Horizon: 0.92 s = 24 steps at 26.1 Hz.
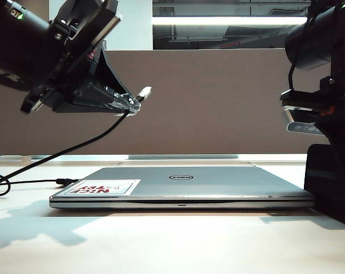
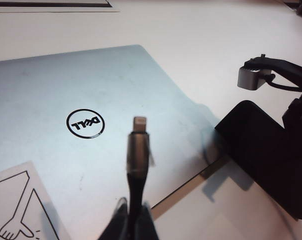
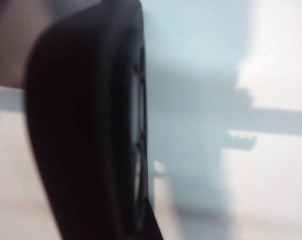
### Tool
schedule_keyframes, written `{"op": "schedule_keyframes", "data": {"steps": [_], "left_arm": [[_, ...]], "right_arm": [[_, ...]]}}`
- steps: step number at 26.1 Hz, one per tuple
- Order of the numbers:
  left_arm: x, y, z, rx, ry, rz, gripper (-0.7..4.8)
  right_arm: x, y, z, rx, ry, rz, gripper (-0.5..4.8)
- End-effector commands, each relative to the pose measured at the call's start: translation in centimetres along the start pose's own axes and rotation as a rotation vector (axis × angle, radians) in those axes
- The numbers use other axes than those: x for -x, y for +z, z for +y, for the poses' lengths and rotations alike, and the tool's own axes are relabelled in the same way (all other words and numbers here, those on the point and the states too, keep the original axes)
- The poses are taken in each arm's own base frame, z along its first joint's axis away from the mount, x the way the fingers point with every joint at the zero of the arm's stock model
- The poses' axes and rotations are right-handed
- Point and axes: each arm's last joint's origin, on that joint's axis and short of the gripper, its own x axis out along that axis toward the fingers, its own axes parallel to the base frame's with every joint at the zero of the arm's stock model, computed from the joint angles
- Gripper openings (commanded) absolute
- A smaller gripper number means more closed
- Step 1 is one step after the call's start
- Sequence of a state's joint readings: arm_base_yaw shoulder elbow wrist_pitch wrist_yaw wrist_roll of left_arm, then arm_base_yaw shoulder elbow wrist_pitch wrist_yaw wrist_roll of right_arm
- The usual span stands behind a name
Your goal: Pick up the charging cable and the phone, plug the charging cable into the charging port on the phone, and finally place them back on the table.
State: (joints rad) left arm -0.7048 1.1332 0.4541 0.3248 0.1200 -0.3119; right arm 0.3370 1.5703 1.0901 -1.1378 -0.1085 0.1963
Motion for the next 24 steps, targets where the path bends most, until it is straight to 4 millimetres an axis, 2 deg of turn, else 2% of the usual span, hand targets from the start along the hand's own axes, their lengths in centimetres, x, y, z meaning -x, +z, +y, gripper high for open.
{"op": "schedule_keyframes", "data": {"steps": [1, 2, 5, 11, 16, 20, 22, 24], "left_arm": [[0.0, 0.2, -0.1, 0.002, -0.004, -0.009, -0.06], [0.0, 0.1, -0.1, 0.003, -0.001, 0.0, -0.06], [0.0, -0.8, -0.2, 0.019, 0.01, 0.084, -0.06], [0.0, -1.9, -1.8, 0.041, -0.052, 0.139, -0.06], [0.1, -3.4, -2.2, 0.098, -0.068, 0.186, -0.06], [0.2, -3.9, -2.0, 0.146, -0.058, 0.203, -0.06], [0.2, -3.9, -2.0, 0.16, -0.057, 0.204, -0.06], [0.1, -4.0, -2.0, 0.161, -0.054, 0.208, -0.06]], "right_arm": [[1.8, -0.4, 0.1, 0.015, -0.009, 0.02, -0.06], [2.4, -0.4, 0.2, 0.017, -0.006, 0.003, -0.06], [6.5, -0.1, 0.8, 0.075, 0.073, -0.217, -0.06], [8.1, 1.4, 2.0, 0.168, 0.386, -0.443, -0.06], [7.8, 3.3, 2.3, 0.167, 0.466, -0.613, -0.05], [5.7, 4.1, 2.7, 0.158, 0.744, -0.679, -0.05], [4.9, 4.2, 2.8, 0.145, 0.804, -0.688, -0.05], [3.2, 4.4, 2.8, 0.113, 0.91, -0.676, -0.05]]}}
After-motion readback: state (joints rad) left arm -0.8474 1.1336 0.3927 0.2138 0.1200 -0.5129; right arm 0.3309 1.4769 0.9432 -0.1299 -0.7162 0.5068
